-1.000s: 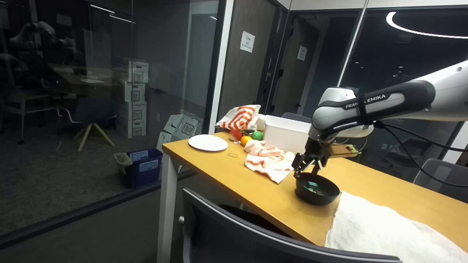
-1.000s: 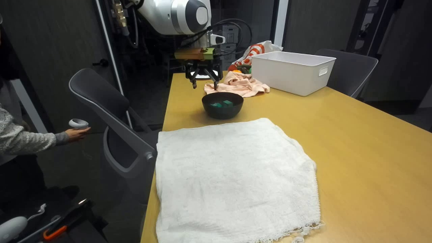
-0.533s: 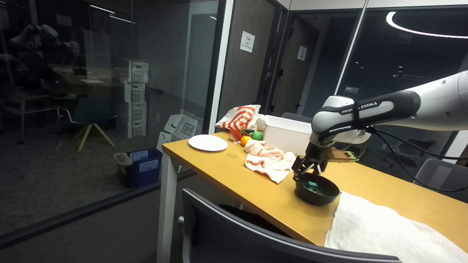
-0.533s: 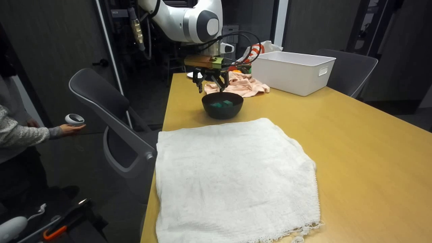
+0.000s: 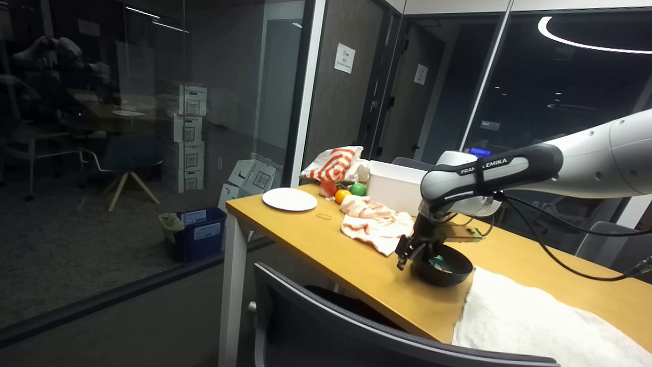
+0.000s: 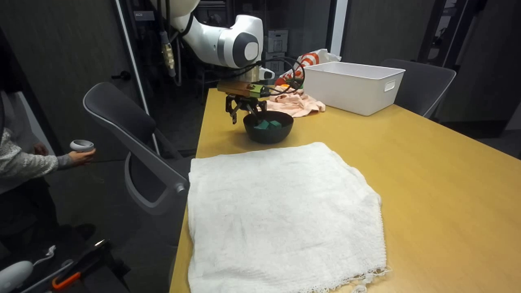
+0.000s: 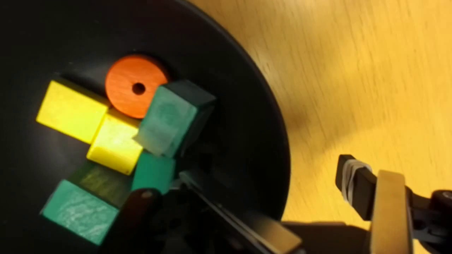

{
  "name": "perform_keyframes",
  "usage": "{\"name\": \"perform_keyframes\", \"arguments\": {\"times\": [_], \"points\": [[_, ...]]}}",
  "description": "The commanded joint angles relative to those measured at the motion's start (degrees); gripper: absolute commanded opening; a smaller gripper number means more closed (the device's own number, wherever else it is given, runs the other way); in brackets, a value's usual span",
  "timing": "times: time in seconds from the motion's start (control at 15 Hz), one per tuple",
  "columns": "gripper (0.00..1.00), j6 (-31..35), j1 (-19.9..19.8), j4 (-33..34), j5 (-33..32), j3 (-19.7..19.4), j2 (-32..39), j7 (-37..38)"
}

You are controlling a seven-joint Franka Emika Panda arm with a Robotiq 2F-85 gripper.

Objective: Pour the blocks from the bowl onto the towel and cover the blocks with the towel

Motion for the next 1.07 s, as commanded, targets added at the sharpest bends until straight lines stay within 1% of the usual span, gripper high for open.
{"name": "perform_keyframes", "arguments": {"times": [0.0, 0.2, 0.27, 0.4, 0.47, 0.53, 0.67, 0.73, 0.8, 0.87, 0.93, 1.0], "points": [[0.58, 1.28, 0.65, 1.68, -2.02, -0.31, 1.43, -3.09], [0.36, 3.24, 0.29, 0.74, -2.25, -0.2, 0.95, -3.74], [0.27, 3.46, 0.16, 0.54, -2.18, -0.3, 0.77, -3.68], [0.15, 4.03, -0.07, -0.27, -2.0, -0.41, -0.06, -3.53], [0.05, 4.23, -0.25, -0.57, -1.68, -0.27, -0.39, -3.51], [0.04, 4.5, -0.4, -0.76, -1.43, -0.15, -0.67, -3.45], [0.07, 4.68, -0.73, -1.09, -0.62, 0.36, -1.81, -3.44], [0.06, 4.81, -0.73, -1.27, -0.46, 0.45, -2.63, -3.27], [0.06, 4.98, -0.62, -1.6, -0.26, 0.41, -3.7, -2.76], [0.04, 5.04, -0.8, -1.69, 0.37, 0.66, -4.48, -2.48], [0.06, 5.38, -1.09, -2.0, 1.36, 1.02, -5.53, -2.32], [0.05, 6.12, -1.47, -2.5, 2.73, 1.42, -6.77, -2.1]]}}
